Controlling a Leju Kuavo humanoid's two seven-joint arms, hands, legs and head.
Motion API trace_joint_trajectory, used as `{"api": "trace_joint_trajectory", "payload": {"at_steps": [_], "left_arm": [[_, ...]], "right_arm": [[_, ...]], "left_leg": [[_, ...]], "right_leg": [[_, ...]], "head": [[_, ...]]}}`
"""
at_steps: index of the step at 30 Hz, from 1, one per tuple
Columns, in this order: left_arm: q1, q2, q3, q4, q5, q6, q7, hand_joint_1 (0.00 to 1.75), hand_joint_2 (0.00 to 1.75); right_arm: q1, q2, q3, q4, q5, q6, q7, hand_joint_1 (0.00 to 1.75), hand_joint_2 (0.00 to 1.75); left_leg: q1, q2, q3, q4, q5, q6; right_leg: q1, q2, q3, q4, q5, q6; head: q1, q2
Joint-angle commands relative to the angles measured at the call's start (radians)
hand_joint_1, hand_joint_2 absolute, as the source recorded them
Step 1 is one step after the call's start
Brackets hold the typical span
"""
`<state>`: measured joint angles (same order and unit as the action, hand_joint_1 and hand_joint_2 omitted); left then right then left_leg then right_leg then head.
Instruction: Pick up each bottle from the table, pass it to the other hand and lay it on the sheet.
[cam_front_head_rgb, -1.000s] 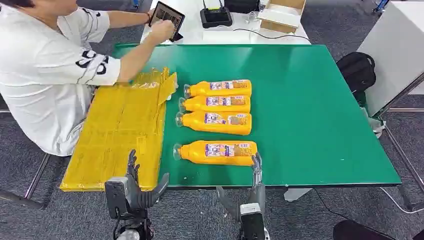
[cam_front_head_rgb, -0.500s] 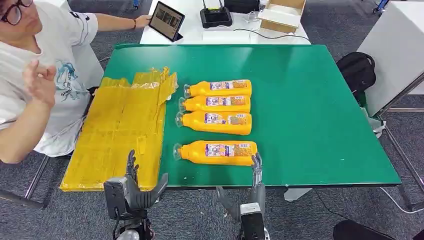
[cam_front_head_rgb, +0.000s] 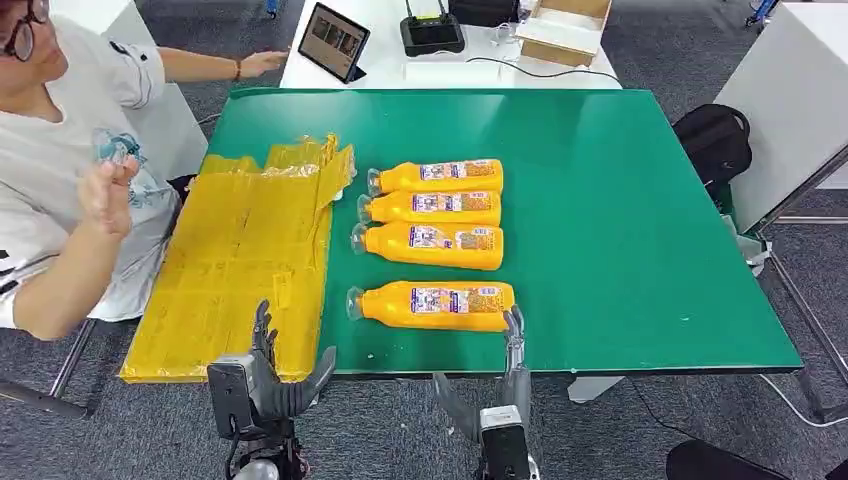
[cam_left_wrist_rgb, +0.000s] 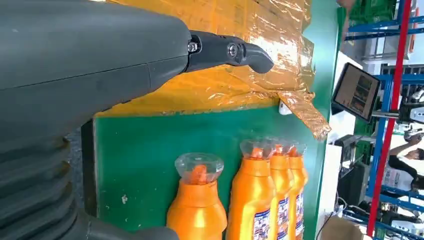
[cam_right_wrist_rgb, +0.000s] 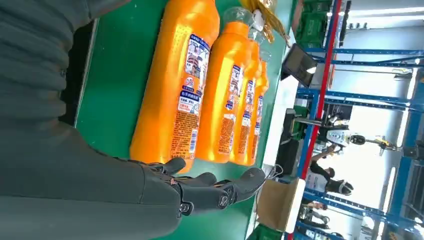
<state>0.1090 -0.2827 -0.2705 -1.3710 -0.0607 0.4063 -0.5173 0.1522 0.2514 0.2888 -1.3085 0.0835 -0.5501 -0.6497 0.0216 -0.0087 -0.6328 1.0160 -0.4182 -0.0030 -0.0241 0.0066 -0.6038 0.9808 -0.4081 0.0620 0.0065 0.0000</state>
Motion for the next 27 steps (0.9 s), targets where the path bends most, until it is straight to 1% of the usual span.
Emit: {"api": "trace_joint_trajectory", "payload": {"at_steps": [1,4,5,8,9,12,13,14,15,17,18,19,20,21,24,27], "left_arm": [[-0.028,0.021,0.031,0.038,-0.025,0.013,-0.043,0.00,1.75],[-0.028,0.021,0.031,0.038,-0.025,0.013,-0.043,0.00,1.75],[-0.028,0.019,0.030,0.038,-0.025,0.013,-0.043,0.00,1.75],[-0.027,0.019,0.030,0.038,-0.025,0.013,-0.043,0.00,1.75],[-0.027,0.019,0.030,0.038,-0.025,0.013,-0.043,0.00,1.75],[-0.027,0.019,0.030,0.038,-0.025,0.013,-0.043,0.00,1.75],[-0.033,0.019,0.033,0.047,-0.046,0.026,-0.054,0.00,1.75],[-0.043,0.016,0.041,0.057,-0.054,0.032,-0.058,0.00,1.75],[-0.055,0.012,0.053,0.070,-0.067,0.033,-0.067,0.00,1.75],[-0.068,0.007,0.066,0.076,-0.079,0.026,-0.072,0.00,1.75],[-0.072,0.006,0.069,0.074,-0.086,0.013,-0.072,0.00,1.75],[-0.075,0.003,0.071,0.073,-0.091,0.007,-0.071,0.00,1.75],[-0.077,0.001,0.072,0.072,-0.098,0.002,-0.069,0.00,1.75],[-0.078,-0.001,0.074,0.069,-0.103,-0.004,-0.065,0.00,1.75],[-0.079,-0.005,0.079,0.067,-0.115,-0.018,-0.053,0.00,1.75],[-0.076,-0.008,0.085,0.060,-0.125,-0.027,-0.044,0.00,1.75]], "right_arm": [[-0.022,-0.086,-0.005,-0.134,0.263,-0.029,0.129,0.00,1.75],[-0.022,-0.086,-0.005,-0.134,0.263,-0.029,0.129,0.00,1.75],[-0.019,-0.083,-0.004,-0.133,0.263,-0.030,0.129,0.00,1.75],[-0.016,-0.082,-0.004,-0.131,0.263,-0.030,0.129,0.00,1.75],[-0.016,-0.082,-0.004,-0.131,0.263,-0.030,0.129,0.00,1.75],[-0.016,-0.082,-0.004,-0.131,0.263,-0.030,0.129,0.00,1.75],[-0.031,-0.095,-0.004,-0.128,0.320,-0.049,0.126,0.00,1.75],[-0.046,-0.105,-0.011,-0.147,0.357,-0.060,0.133,0.00,1.75],[-0.074,-0.125,-0.023,-0.171,0.428,-0.039,0.190,0.00,1.75],[-0.124,-0.145,-0.048,-0.193,0.485,-0.002,0.249,0.00,1.75],[-0.169,-0.168,-0.053,-0.177,0.539,0.037,0.306,0.00,1.75],[-0.199,-0.176,-0.059,-0.157,0.570,0.051,0.336,0.00,1.75],[-0.229,-0.185,-0.060,-0.132,0.616,0.075,0.381,0.00,1.75],[-0.261,-0.190,-0.059,-0.102,0.632,0.093,0.404,0.00,1.75],[-0.336,-0.201,-0.038,0.001,0.709,0.170,0.508,0.00,1.75],[-0.385,-0.201,-0.008,0.085,0.739,0.232,0.567,0.00,1.75]], "left_leg": [[0.000,0.001,0.006,-0.001,-0.002,0.001],[0.000,0.000,0.002,-0.001,0.000,0.001],[0.000,0.001,0.005,-0.001,-0.001,0.001],[0.000,0.001,0.003,-0.001,-0.001,0.001],[0.000,0.001,0.005,-0.001,-0.002,0.001],[0.000,0.001,0.004,-0.001,-0.001,0.001],[0.000,0.001,0.006,-0.001,-0.002,0.001],[0.000,0.001,0.005,-0.001,-0.002,0.001],[0.000,0.001,0.004,-0.001,-0.001,0.001],[-0.001,0.002,0.006,-0.001,-0.002,0.002],[-0.001,0.002,0.004,-0.001,-0.001,0.002],[-0.001,0.003,0.004,0.000,-0.001,0.002],[-0.001,0.003,0.003,0.000,-0.001,0.002],[0.000,0.002,0.002,-0.001,0.000,0.001],[-0.001,0.004,0.004,-0.001,0.000,0.003],[0.000,0.004,0.004,-0.001,0.001,0.003]], "right_leg": [[0.001,-0.001,0.006,-0.002,-0.002,-0.003],[0.000,0.000,0.002,-0.001,0.000,-0.002],[0.001,-0.001,0.005,-0.001,-0.001,-0.003],[0.000,0.000,0.003,-0.001,-0.001,-0.002],[0.001,0.000,0.005,-0.001,-0.001,-0.003],[0.000,-0.001,0.004,-0.001,-0.001,-0.002],[0.001,0.000,0.006,-0.001,-0.002,-0.003],[0.001,0.000,0.005,-0.001,-0.001,-0.003],[0.000,0.000,0.004,-0.001,-0.001,-0.002],[0.000,0.000,0.005,-0.001,-0.001,-0.003],[0.000,0.001,0.003,-0.001,0.000,-0.002],[0.000,0.002,0.004,-0.001,0.000,-0.003],[0.000,0.002,0.003,-0.001,0.001,-0.002],[0.000,0.002,0.002,-0.001,0.001,-0.001],[0.000,0.002,0.004,-0.001,0.002,-0.002],[0.001,0.002,0.004,-0.002,0.002,-0.002]], "head": [[0.000,0.000],[0.000,0.000],[0.000,0.000],[0.000,0.000],[0.000,0.000],[0.000,0.000],[0.000,0.000],[0.000,0.000],[0.000,0.000],[0.000,0.000],[0.000,0.000],[0.000,0.000],[0.000,0.000],[0.000,0.000],[0.000,0.000],[0.000,0.000]]}}
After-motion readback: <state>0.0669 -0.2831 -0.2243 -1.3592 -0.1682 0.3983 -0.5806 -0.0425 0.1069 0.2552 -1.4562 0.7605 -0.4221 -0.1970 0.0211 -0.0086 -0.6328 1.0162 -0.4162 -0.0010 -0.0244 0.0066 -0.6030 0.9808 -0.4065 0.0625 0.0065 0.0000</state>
